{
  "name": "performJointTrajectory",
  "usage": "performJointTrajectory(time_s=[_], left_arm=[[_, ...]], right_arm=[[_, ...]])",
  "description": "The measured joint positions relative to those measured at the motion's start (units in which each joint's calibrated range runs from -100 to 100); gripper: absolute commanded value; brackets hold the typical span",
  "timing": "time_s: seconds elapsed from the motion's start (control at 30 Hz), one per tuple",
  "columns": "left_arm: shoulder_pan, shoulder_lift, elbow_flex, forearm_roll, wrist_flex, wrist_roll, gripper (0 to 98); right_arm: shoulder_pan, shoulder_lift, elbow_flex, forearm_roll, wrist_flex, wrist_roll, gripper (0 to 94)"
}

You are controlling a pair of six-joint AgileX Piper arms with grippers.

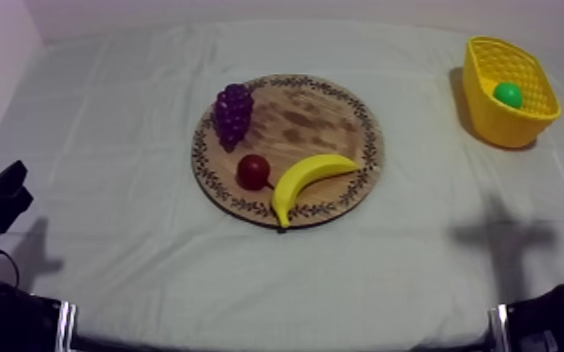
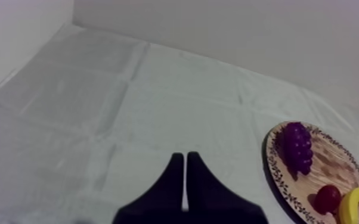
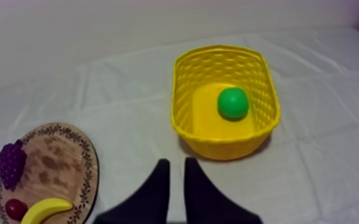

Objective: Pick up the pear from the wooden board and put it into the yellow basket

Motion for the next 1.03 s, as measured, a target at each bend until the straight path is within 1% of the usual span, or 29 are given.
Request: performJointTrajectory(time_s=[0.1,0.17,0.33,0.43,0.53,0.63,0.7,0.77,0.97,1.03], left_arm=[[0.0,0.0,0.0,0.0,0.0,0.0,0.1],[0.0,0.0,0.0,0.0,0.0,0.0,0.1],[0.0,0.0,0.0,0.0,0.0,0.0,0.1],[0.0,0.0,0.0,0.0,0.0,0.0,0.1],[0.0,0.0,0.0,0.0,0.0,0.0,0.1],[0.0,0.0,0.0,0.0,0.0,0.0,0.1],[0.0,0.0,0.0,0.0,0.0,0.0,0.1],[0.0,0.0,0.0,0.0,0.0,0.0,0.1],[0.0,0.0,0.0,0.0,0.0,0.0,0.1],[0.0,0.0,0.0,0.0,0.0,0.0,0.1]], right_arm=[[-0.2,-7.5,7.2,1.7,-5.1,-1.2,1.9],[0.0,-12.3,11.9,2.6,-8.0,-1.3,1.1],[1.6,-21.3,24.5,1.6,-15.9,0.2,0.4],[2.3,-24.6,30.4,0.5,-18.6,1.1,0.3],[2.6,-27.4,35.2,-0.6,-19.7,1.9,0.3],[3.3,-30.0,38.9,-2.4,-19.8,3.4,0.3],[3.7,-31.5,40.4,-3.8,-19.7,4.9,0.7],[4.0,-32.8,40.8,-4.4,-19.7,5.7,0.5],[4.2,-33.6,41.0,-4.9,-17.7,5.1,0.4],[4.2,-33.7,41.0,-4.9,-17.8,5.6,0.4]])
